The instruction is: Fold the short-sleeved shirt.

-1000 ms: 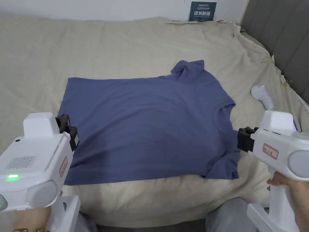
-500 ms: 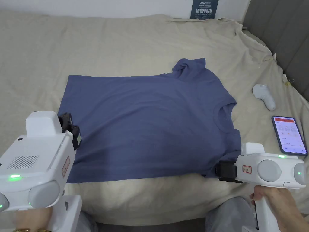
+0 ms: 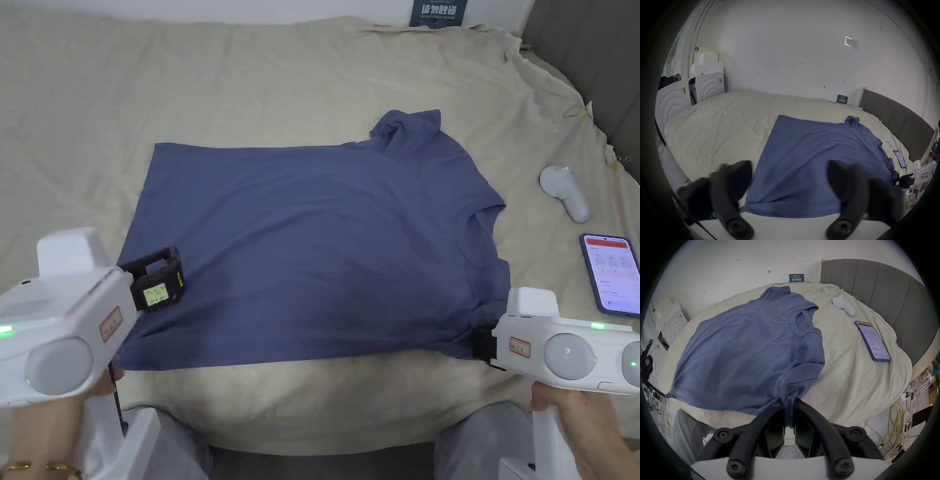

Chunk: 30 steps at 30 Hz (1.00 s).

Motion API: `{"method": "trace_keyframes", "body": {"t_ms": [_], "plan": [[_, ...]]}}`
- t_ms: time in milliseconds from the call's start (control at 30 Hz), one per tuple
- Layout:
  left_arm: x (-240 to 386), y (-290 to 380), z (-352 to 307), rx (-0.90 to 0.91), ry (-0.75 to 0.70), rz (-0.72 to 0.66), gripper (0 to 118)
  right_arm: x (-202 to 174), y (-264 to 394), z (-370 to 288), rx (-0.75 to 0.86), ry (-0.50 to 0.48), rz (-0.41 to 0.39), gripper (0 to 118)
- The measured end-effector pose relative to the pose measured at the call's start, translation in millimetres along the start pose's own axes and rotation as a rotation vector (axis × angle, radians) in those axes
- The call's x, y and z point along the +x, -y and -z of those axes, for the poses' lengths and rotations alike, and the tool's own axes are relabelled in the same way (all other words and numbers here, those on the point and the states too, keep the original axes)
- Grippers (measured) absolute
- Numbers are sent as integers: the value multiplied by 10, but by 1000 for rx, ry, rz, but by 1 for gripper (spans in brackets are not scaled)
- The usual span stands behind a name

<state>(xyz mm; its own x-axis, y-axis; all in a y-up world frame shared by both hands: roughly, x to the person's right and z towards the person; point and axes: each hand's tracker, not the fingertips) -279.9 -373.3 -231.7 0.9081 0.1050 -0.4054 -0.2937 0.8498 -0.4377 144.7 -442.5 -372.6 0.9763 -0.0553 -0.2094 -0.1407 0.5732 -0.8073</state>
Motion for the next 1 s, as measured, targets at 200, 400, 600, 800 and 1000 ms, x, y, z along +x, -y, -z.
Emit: {"method": "trace_keyframes", "body": {"t_ms": [200,400,600,800,1000], "plan": [[-329,-26,164,-213,-38,11,118,53,-18,-36,6,-10,12,6],[-613,242,478,-429,-163,82,118,55,-19,-25,3,-6,8,6],[-724,410,633,-514,-151,36,92,29,-12,-24,-5,-2,15,6],[-659,492,661,-540,-35,0,17,26,-17,-26,-11,-3,19,6],[-624,415,527,-484,-66,13,0,81,-96,-151,-12,-29,36,6]]}}
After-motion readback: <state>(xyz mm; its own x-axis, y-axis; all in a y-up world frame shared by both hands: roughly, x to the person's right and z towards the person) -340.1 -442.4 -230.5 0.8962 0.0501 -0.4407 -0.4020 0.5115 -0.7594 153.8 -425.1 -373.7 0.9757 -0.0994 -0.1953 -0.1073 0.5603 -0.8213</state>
